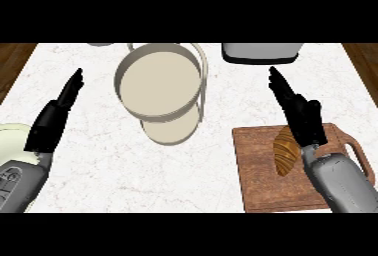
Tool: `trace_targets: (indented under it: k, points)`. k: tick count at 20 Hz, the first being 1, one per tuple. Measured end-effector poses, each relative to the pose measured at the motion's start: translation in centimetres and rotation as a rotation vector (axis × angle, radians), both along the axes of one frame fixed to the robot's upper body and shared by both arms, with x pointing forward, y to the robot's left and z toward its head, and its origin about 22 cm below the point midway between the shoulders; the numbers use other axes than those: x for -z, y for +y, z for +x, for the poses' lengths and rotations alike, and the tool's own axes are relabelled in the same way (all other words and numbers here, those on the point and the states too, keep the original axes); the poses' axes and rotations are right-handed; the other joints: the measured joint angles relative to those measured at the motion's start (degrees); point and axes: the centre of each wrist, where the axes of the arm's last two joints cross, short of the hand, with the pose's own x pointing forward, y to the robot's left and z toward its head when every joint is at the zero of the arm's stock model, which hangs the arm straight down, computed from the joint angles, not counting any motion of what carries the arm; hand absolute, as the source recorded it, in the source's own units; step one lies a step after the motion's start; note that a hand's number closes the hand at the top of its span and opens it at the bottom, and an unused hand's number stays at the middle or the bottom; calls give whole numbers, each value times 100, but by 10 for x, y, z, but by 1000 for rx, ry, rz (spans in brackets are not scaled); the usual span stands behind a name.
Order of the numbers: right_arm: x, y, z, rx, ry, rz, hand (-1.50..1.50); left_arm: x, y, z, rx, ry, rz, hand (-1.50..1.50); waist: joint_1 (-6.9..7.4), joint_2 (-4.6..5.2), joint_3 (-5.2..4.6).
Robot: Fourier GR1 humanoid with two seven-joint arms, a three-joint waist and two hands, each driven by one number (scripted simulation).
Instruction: Pick the croissant from the cutting board and place it in the tiered basket
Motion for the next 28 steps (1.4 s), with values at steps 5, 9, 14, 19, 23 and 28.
trace_targets:
  k: [5, 9, 14, 19, 23, 28]
  points:
    - [9, -14, 17, 288, -7, 72, -150, 22, -28, -7, 43, 77, -129, 0, 28, -56, 33]
    - [35, -26, 21, 601, 17, 67, -150, 46, -51, -22, 100, 170, -254, 0, 94, -31, 33]
    - [50, 1, 28, 743, -118, 110, -150, 53, -66, -25, 129, 229, -332, 0, 90, -73, 49]
    - [36, -2, 33, 753, -139, -77, -150, 63, -62, -34, 119, 251, -352, 0, -5, -140, 32]
    - [39, -25, 34, 719, -5, -316, -150, 67, -59, -37, 113, 260, -352, 0, -46, -181, -3]
    - [42, -42, 34, 605, 275, -613, -150, 67, -57, -36, 108, 265, -347, 0, -47, -218, -37]
